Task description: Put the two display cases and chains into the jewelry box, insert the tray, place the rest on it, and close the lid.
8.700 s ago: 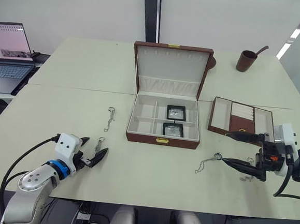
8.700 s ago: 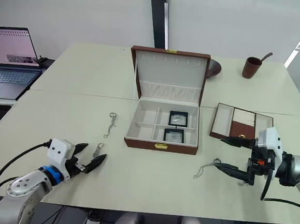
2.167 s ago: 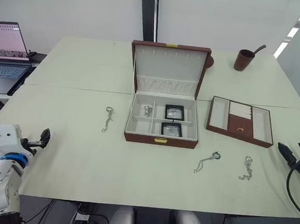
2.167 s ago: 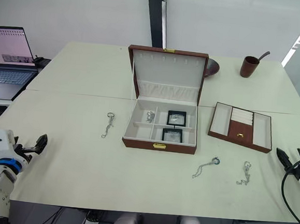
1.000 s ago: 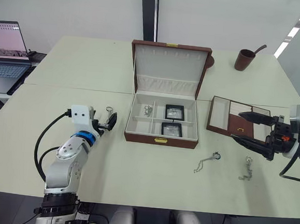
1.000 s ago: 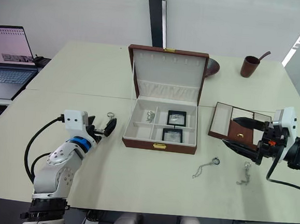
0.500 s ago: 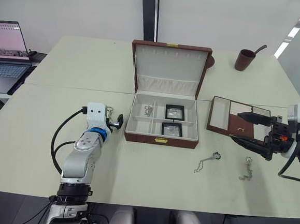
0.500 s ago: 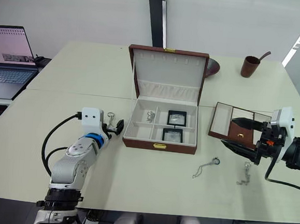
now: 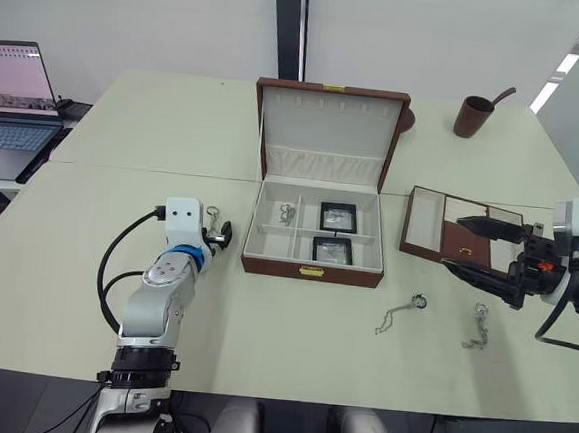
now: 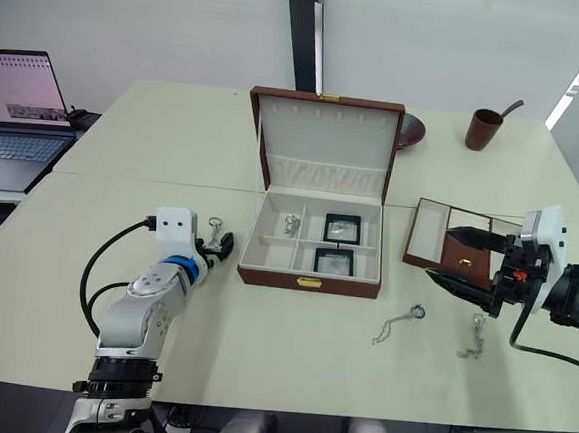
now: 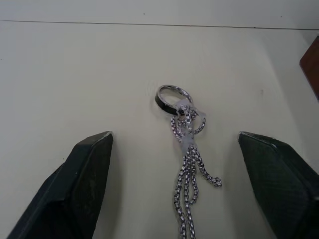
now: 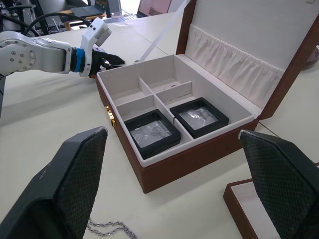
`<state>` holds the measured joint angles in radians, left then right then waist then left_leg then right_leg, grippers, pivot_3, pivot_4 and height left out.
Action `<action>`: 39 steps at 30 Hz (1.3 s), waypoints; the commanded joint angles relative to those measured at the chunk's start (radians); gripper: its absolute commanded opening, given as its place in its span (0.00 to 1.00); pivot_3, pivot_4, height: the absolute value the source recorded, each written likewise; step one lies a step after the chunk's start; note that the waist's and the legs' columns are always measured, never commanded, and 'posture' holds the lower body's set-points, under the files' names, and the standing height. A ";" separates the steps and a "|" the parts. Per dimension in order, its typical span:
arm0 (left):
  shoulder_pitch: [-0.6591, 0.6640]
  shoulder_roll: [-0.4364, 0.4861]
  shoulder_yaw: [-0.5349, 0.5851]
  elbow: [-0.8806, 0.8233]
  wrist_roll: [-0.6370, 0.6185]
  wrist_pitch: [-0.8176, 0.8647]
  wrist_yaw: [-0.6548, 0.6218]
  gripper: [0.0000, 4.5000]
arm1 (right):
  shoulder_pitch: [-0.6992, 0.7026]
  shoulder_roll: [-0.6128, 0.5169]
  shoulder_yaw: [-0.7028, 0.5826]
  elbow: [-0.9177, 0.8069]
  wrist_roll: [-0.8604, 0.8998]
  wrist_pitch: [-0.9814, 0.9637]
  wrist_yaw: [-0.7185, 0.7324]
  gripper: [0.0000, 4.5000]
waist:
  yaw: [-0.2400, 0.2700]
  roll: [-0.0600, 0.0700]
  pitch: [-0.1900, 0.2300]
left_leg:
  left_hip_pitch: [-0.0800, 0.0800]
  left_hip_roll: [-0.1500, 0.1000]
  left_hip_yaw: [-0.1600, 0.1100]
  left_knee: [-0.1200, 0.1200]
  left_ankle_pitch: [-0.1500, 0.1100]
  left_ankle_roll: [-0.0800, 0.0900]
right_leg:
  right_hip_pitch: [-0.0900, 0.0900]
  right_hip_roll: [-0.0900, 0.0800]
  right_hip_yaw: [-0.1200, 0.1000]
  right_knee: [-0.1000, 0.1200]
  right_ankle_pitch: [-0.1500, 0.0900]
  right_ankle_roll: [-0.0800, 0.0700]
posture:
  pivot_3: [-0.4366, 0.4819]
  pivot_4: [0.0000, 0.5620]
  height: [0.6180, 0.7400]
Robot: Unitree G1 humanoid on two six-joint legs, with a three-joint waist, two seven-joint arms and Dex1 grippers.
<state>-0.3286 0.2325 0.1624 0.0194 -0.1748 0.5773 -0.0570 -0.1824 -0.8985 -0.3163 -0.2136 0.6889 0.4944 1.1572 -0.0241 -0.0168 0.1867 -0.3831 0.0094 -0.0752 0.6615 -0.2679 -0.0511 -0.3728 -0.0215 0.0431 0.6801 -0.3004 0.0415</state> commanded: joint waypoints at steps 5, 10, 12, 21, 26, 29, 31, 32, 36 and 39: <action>0.005 -0.005 -0.010 0.023 0.004 0.021 -0.014 0.38 | -0.022 -0.015 -0.008 -0.023 0.008 -0.003 0.005 1.00 | 0.000 0.000 0.000 | 0.000 0.000 0.000 0.000 0.000 0.000 | 0.000 0.000 0.000 0.000 0.000 0.000 | 0.48 0.27 1.00; 0.010 -0.003 -0.007 0.019 0.005 0.022 -0.014 0.05 | 0.000 -0.017 -0.013 -0.028 0.007 -0.010 0.020 1.00 | 0.000 0.000 0.000 | 0.000 0.000 0.000 0.000 0.000 0.000 | 0.000 0.000 0.000 0.000 0.000 0.000 | 0.48 0.27 1.00; 0.012 -0.001 -0.005 0.019 0.006 0.021 -0.015 0.01 | 0.007 -0.019 -0.014 -0.028 0.006 -0.012 0.027 1.00 | 0.000 0.000 0.000 | 0.000 0.000 0.000 0.000 0.000 0.000 | 0.000 0.000 0.000 0.000 0.000 0.000 | 0.48 0.27 1.00; 0.057 0.065 0.034 -0.136 -0.041 0.045 -0.092 0.01 | -0.002 -0.025 -0.033 -0.034 0.022 0.002 0.026 1.00 | -0.002 0.000 0.000 | 0.000 0.001 0.000 0.000 0.000 0.000 | 0.000 0.000 0.000 0.000 0.000 0.000 | 0.48 0.27 1.00; 0.062 0.136 0.066 -0.258 -0.104 0.147 -0.148 0.01 | 0.003 -0.033 -0.052 -0.036 0.039 0.014 0.038 1.00 | -0.001 0.000 0.000 | 0.000 0.001 0.000 0.000 0.000 0.000 | -0.001 0.000 0.000 0.000 0.000 0.000 | 0.48 0.27 1.00; 0.046 0.202 0.089 -0.332 -0.173 0.228 -0.219 0.01 | 0.010 -0.041 -0.057 -0.033 0.038 0.012 0.047 1.00 | -0.002 -0.001 0.001 | -0.001 0.001 0.000 0.000 0.000 0.000 | -0.001 0.000 0.000 0.000 0.000 0.000 | 0.48 0.27 1.00; 0.033 0.258 0.092 -0.374 -0.228 0.276 -0.289 0.01 | 0.011 -0.043 -0.057 -0.028 0.035 0.008 0.048 1.00 | -0.002 -0.001 0.001 | -0.001 0.001 -0.001 0.000 0.000 0.000 | -0.001 0.000 -0.001 0.000 0.000 0.000 | 0.48 0.27 1.00; 0.024 0.282 0.095 -0.389 -0.254 0.293 -0.320 0.01 | 0.012 -0.044 -0.057 -0.026 0.032 0.005 0.048 1.00 | -0.002 -0.001 0.001 | -0.001 0.001 0.000 0.000 0.000 0.000 | -0.001 0.000 -0.001 0.000 0.000 0.000 | 0.48 0.27 1.00; -0.031 0.359 0.099 -0.409 -0.328 0.329 -0.408 0.01 | 0.016 -0.040 -0.058 -0.030 0.030 0.000 0.042 1.00 | -0.002 -0.001 0.001 | -0.001 0.001 0.000 0.000 0.000 0.000 | -0.001 0.000 0.000 0.000 0.000 0.000 | 0.48 0.27 1.00; -0.082 0.389 0.092 -0.423 -0.390 0.360 -0.459 0.01 | 0.026 -0.037 -0.064 -0.038 0.030 -0.001 0.036 1.00 | -0.002 -0.001 0.001 | -0.001 0.001 0.000 0.000 0.000 0.000 | -0.001 0.000 -0.001 0.000 0.000 0.000 | 0.48 0.27 1.00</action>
<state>-0.3872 0.6027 0.2433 -0.3572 -0.5250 0.9287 -0.4863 -0.1607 -0.9271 -0.3398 -0.2216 0.7102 0.5089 1.1967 -0.0264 -0.0178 0.1875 -0.3837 0.0104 -0.0753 0.6610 -0.2679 -0.0511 -0.3734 -0.0212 0.0426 0.6798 -0.3005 0.0414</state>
